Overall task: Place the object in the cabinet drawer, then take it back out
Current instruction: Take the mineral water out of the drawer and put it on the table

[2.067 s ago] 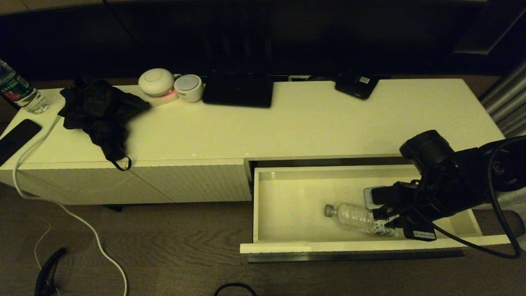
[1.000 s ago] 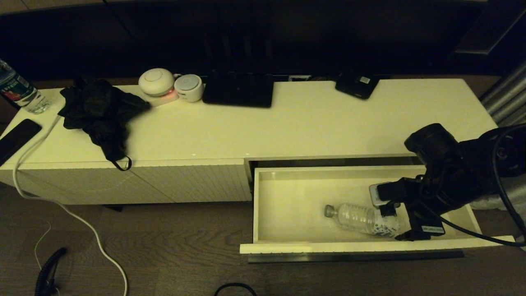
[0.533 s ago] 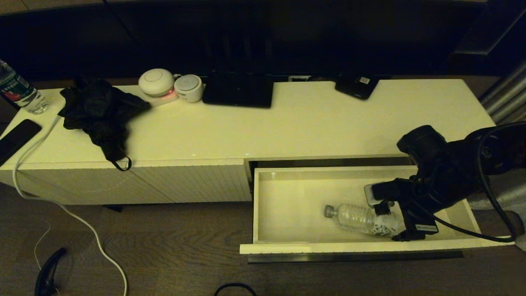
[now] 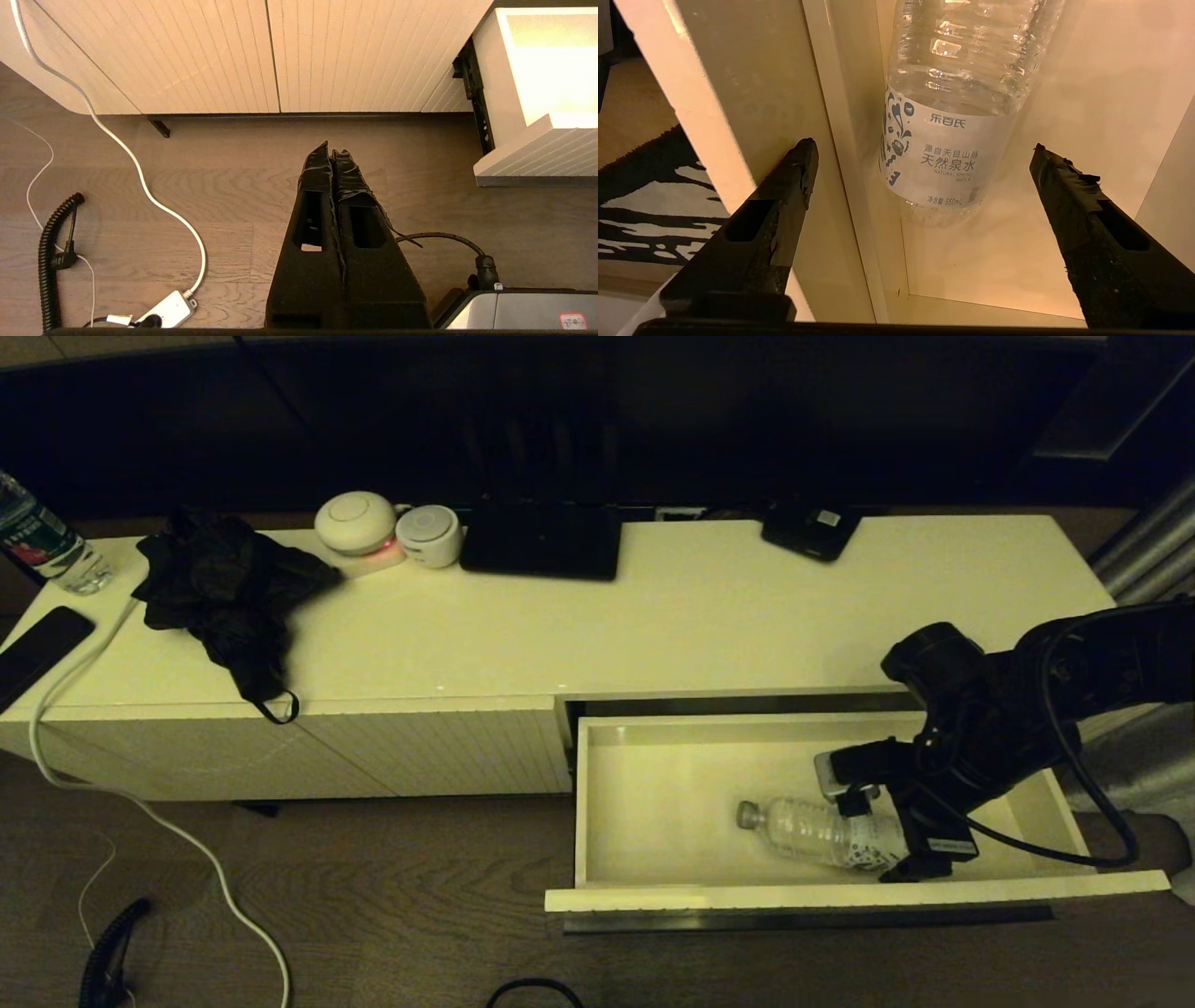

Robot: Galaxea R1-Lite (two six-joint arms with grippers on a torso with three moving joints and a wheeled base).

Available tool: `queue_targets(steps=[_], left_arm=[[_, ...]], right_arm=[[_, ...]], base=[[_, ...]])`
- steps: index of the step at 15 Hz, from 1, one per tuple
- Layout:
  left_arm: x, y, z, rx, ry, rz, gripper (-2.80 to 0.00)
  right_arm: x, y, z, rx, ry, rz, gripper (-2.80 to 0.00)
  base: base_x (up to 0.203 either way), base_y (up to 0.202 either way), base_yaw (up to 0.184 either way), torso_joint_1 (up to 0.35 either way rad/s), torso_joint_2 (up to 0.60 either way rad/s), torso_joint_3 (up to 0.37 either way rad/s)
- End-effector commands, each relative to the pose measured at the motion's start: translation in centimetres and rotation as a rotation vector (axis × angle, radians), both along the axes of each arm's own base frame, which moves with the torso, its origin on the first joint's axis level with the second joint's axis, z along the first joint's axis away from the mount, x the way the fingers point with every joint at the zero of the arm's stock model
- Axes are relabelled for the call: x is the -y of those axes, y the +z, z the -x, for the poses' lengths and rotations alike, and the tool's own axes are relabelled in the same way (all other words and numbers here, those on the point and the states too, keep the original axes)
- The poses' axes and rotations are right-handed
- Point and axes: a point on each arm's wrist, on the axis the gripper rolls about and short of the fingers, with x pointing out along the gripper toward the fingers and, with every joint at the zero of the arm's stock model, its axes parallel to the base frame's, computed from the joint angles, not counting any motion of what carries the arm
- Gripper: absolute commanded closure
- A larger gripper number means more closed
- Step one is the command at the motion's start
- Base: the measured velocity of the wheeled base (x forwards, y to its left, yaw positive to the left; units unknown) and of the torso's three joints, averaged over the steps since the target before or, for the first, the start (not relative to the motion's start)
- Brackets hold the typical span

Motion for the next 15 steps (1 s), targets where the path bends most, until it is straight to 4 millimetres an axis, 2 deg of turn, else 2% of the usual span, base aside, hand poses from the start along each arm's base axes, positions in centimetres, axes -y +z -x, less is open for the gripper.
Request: queue_targets(steps=[1,15], left_arm=[[0.0,0.0,0.0,0.001,0.0,0.001,0.0],[0.0,0.0,0.0,0.0,0.0,0.001,0.0]], right_arm=[[-0.1,0.0,-0.1,-0.001,0.007,-0.002,-2.8],[-0.5,0.1,-1.9,0.031,0.008,-0.029,-2.8]], base=[[0.0,0.0,0.0,0.0,0.0,0.0],[0.0,0.0,0.0,0.0,0.0,0.0]])
